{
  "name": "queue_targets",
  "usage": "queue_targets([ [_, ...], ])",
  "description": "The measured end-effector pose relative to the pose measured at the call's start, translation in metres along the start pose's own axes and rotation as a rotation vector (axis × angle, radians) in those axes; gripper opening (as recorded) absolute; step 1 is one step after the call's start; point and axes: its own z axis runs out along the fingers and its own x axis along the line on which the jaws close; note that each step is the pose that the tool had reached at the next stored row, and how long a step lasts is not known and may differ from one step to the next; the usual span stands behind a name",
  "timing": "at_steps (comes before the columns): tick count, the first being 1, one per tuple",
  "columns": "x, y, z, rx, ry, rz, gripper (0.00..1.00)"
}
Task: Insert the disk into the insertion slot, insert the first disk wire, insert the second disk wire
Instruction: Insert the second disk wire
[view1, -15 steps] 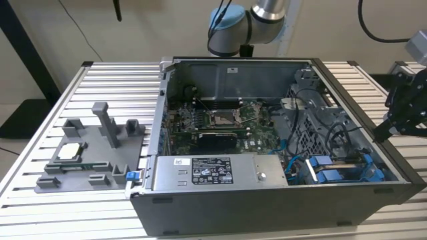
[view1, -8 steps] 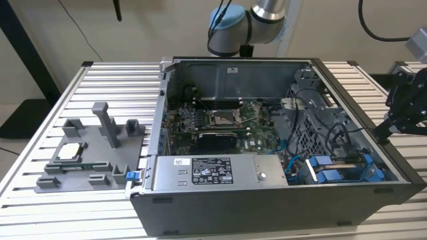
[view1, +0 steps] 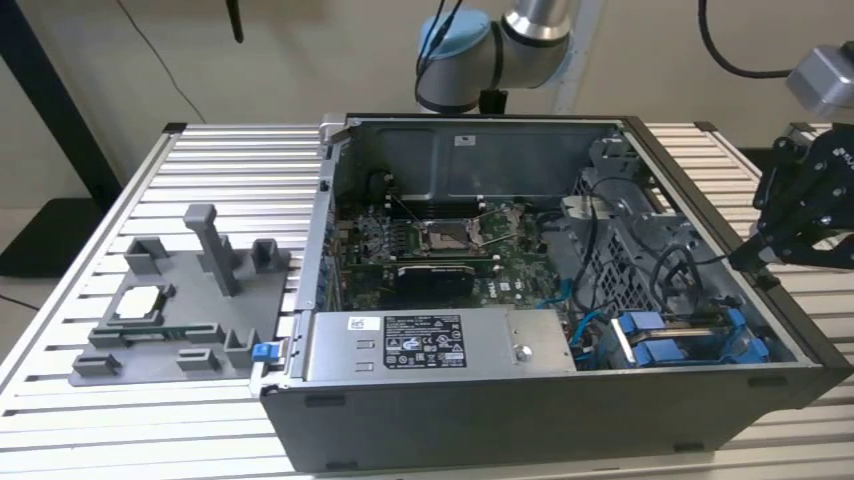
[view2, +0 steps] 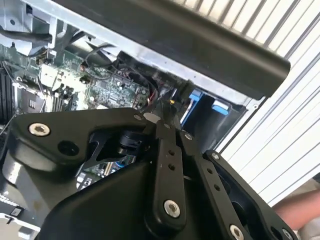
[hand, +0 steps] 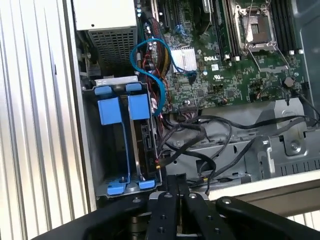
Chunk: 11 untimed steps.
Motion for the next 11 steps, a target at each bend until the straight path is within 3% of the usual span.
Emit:
queue_targets([
  [5,0.0052,0.0008,-0.003,-0.0009,-0.0019,0.0,0.0],
  [9,0.006,-0.0126,-0.0051,-0.0023,-0.0074,-0.001,0.0],
  [10,0.0059,-0.0164,-0.0056,-0.0027,-0.008,-0.001,1.0],
  [11,0.0058,-0.0204,-0.0062,-0.0031,-0.0085,-0.001,1.0],
])
